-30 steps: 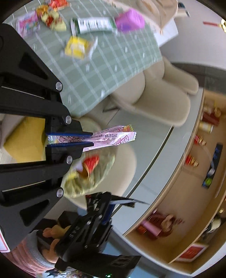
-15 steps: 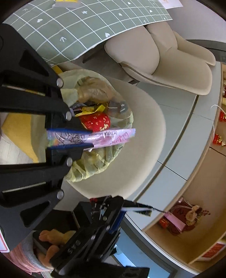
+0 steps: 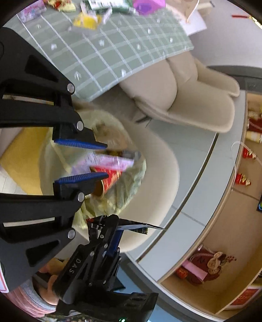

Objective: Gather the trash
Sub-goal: 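Carry the dark strip and pink candy stick to the bin and release both, then move both tools back over the remaining snacks on the table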

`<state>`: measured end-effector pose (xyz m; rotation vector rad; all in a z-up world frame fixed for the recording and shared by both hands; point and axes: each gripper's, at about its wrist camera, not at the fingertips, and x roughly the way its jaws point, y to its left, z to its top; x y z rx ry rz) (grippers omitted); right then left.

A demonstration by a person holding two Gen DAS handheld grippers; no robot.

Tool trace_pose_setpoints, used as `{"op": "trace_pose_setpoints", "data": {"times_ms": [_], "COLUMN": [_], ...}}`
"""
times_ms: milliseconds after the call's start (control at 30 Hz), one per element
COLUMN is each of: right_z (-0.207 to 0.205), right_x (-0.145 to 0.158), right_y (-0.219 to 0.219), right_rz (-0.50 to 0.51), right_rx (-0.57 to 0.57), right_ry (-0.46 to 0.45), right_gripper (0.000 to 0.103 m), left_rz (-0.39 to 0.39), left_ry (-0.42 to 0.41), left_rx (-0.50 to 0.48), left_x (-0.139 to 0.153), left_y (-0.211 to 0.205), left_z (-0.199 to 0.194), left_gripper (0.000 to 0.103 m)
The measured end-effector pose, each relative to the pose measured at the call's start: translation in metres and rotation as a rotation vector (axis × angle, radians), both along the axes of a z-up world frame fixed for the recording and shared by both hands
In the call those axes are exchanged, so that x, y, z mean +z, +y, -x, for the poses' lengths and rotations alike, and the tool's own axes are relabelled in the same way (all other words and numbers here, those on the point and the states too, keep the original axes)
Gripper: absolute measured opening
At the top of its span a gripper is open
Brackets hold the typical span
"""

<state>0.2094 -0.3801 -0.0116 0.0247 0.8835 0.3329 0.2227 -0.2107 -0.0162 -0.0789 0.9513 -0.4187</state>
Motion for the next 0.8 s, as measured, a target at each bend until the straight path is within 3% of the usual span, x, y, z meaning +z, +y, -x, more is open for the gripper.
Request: {"op": "trace_pose_setpoints", "data": {"times_ms": [233, 300, 400, 667, 800], "right_z": [0.002, 0.004, 0.008, 0.016, 0.017], "right_x": [-0.013, -0.014, -0.014, 0.001, 0.009], "right_y": [0.016, 0.02, 0.026, 0.055, 0.09], "right_rz": [0.006, 0.022, 0.045, 0.059, 0.029], "right_rx": [0.035, 0.045, 0.059, 0.099, 0.167], "right_ry": [0.038, 0.036, 0.028, -0.005, -0.022], "right_gripper": [0.024, 0.038, 0.044, 0.045, 0.045], "left_rz": [-0.019, -0.019, -0.027, -0.069, -0.11], "left_ry": [0.031, 0.043, 0.057, 0.064, 0.092], "left_rx": [0.066, 0.078, 0.098, 0.226, 0.35], "left_x": [-0.002, -0.004, -0.01, -0.025, -0.038], "left_y": [0.037, 0.047, 0.064, 0.124, 0.176], "left_z": [0.019, 0.025, 0.034, 0.056, 0.068], "left_gripper": [0.023, 0.023, 0.023, 0.023, 0.023]}}
